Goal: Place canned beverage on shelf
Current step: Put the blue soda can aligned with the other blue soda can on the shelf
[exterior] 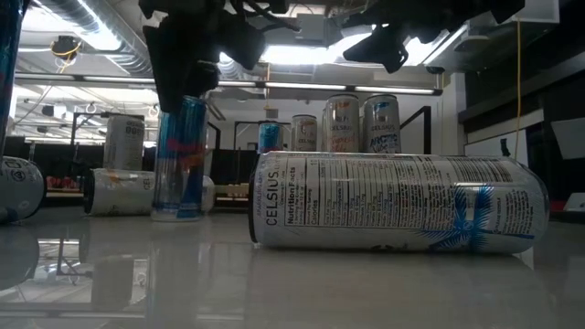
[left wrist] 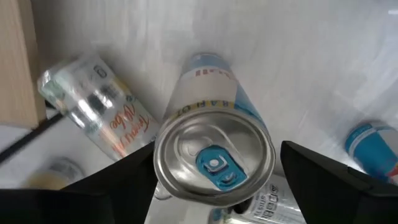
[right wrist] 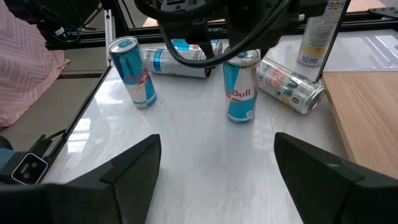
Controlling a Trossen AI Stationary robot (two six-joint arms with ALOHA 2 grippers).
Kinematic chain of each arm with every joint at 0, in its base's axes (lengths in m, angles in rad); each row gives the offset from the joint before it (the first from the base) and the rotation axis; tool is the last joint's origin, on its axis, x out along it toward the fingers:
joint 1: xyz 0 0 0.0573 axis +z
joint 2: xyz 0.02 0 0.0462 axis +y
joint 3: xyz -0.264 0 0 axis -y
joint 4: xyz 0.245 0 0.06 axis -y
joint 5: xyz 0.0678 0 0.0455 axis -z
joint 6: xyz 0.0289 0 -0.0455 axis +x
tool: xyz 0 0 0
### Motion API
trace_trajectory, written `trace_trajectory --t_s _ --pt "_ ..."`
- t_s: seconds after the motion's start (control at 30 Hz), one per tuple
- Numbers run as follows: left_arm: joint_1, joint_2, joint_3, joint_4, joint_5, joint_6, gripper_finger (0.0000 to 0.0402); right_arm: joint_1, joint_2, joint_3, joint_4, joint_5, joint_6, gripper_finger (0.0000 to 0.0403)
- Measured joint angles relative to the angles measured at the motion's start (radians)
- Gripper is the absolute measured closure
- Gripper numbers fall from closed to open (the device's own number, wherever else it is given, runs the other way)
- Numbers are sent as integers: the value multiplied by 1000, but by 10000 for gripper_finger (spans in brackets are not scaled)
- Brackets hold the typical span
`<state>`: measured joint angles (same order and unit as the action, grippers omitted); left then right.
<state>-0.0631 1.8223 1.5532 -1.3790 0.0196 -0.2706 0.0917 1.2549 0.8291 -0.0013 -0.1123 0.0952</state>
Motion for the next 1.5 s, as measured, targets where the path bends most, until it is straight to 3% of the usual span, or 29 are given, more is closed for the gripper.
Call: trace_trajectory --t_s 0.63,0.9,1.5 --pt "21 0 0 -49 2 -548 83 0 0 0 -1 0 0 100" --pt "21 0 0 22 1 -714 83 0 0 0 -1 0 0 100" --pt "8 0 0 56 -17 -765 83 0 0 0 -1 0 0 100"
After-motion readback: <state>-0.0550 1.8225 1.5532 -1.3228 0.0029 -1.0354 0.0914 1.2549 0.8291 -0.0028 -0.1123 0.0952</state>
